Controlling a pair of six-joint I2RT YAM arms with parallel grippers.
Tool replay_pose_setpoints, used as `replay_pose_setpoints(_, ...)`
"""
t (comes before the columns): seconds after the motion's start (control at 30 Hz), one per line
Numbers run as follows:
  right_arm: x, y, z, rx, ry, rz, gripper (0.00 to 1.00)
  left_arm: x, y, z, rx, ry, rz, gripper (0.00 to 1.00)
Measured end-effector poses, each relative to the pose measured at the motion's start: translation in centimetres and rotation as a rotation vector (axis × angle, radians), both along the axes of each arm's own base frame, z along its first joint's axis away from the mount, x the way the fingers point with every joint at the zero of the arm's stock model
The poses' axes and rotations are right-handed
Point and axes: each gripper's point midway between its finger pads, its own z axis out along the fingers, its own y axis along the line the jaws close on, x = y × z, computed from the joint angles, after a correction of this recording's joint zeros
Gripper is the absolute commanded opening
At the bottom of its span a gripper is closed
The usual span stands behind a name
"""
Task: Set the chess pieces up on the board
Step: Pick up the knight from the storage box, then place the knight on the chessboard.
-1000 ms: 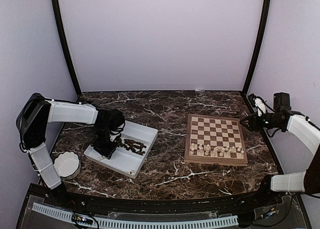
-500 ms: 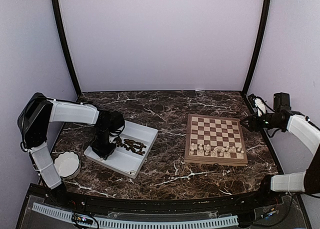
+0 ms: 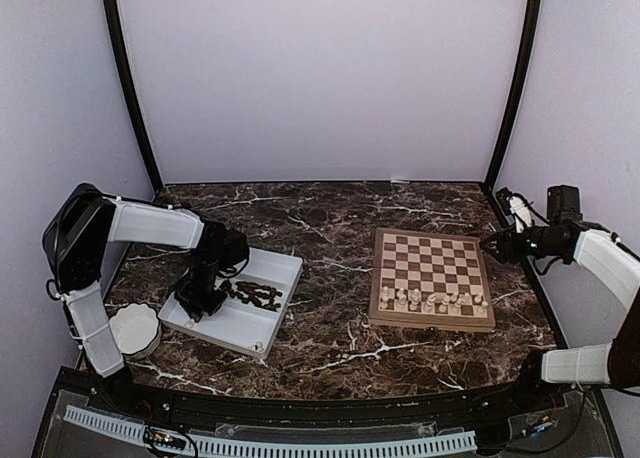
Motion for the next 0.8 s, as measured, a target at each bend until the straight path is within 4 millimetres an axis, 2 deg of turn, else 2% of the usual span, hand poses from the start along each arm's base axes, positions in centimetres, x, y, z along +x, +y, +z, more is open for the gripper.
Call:
replay_pose_setpoints(0.1, 0.0, 0.0, 0.0, 0.000, 0.000, 0.000, 0.59, 0.3, -0.1, 0.6, 0.009, 0.001, 0.005, 0.03)
replay_pose_setpoints(0.2, 0.0, 0.0, 0.0, 0.000, 0.000, 0.000, 0.59, 1.8, -1.3, 2.3, -0.023, -0.037, 0.008, 0.03)
replay_pose_setpoints(0.27, 0.0, 0.0, 0.0, 0.000, 0.000, 0.000, 0.59, 3.3, -2.7, 4.0, -0.081, -0.090, 0.011, 0.03)
replay_pose_setpoints(0.43, 0.0, 0.0, 0.0, 0.001, 0.000, 0.000, 0.58, 6.5, -7.0, 9.7, -0.281, -0.253, -0.002, 0.02)
replay_pose_setpoints(0.53, 0.0, 0.0, 0.0, 0.001, 0.000, 0.000, 0.58, 7.7, -10.9, 13.1, -0.441, -0.359, -0.064, 0.02)
replay_pose_setpoints(0.63, 0.0, 0.0, 0.0, 0.001, 0.000, 0.000, 0.58, 7.8, -15.5, 15.1, -0.594, -0.422, -0.161, 0.01)
replay_pose_setpoints(0.8, 0.0, 0.1, 0.0, 0.003, 0.000, 0.002, 0.58, 6.9, -26.0, 18.3, -0.924, -0.512, -0.387, 0.01)
